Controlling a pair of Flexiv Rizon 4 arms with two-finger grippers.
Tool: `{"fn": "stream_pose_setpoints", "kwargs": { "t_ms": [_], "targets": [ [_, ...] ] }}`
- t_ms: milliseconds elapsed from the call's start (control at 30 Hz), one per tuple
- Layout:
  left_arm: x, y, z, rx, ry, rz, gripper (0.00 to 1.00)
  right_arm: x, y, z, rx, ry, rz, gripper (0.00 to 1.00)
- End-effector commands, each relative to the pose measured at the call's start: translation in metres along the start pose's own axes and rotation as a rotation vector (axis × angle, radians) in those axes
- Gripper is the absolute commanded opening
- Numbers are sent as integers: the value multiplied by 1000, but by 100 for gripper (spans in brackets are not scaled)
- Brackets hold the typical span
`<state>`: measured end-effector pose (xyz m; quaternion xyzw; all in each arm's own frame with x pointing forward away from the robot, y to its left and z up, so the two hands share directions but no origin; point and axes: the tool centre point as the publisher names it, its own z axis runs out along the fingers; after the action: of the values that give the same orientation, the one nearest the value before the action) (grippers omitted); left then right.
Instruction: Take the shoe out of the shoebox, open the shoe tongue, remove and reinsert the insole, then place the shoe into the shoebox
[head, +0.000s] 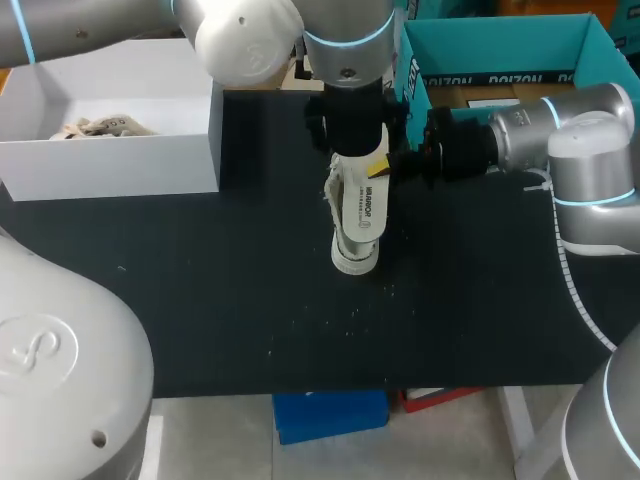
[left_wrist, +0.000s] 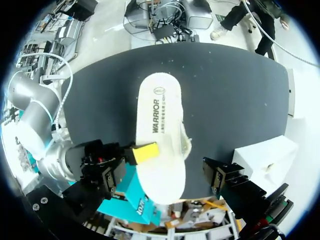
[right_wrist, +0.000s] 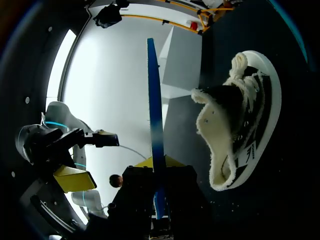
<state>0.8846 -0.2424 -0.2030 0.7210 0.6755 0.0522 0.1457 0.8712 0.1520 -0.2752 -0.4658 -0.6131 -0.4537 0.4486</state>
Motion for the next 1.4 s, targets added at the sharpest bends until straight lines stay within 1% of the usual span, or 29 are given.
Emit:
{"fn": "stream_pose_setpoints", "kwargs": {
  "t_ms": [33,433,533,633,767,967,1100,1200,1400],
  "targets": [
    [7,19,3,1,-7,-4,100,0,1,0,1,-2,1,0],
    [15,84,2,-58,-1,-16,100,0,1,0,1,-2,1,0],
    [17,101,5,-71,1,-18,100,0,1,0,1,-2,1,0],
    [17,116,11,-72,-3,-14,100,0,1,0,1,-2,1,0],
    [14,130,12,-87,-12,-14,100,0,1,0,1,-2,1,0],
    [12,135,12,-99,-22,-18,100,0,1,0,1,-2,1,0],
    [10,130,9,-101,-28,-19,100,0,1,0,1,-2,1,0],
    [9,121,5,-102,-32,-18,100,0,1,0,1,-2,1,0],
    [9,90,-9,-102,-34,-13,100,0,1,0,1,-2,1,0]
  ]
}}
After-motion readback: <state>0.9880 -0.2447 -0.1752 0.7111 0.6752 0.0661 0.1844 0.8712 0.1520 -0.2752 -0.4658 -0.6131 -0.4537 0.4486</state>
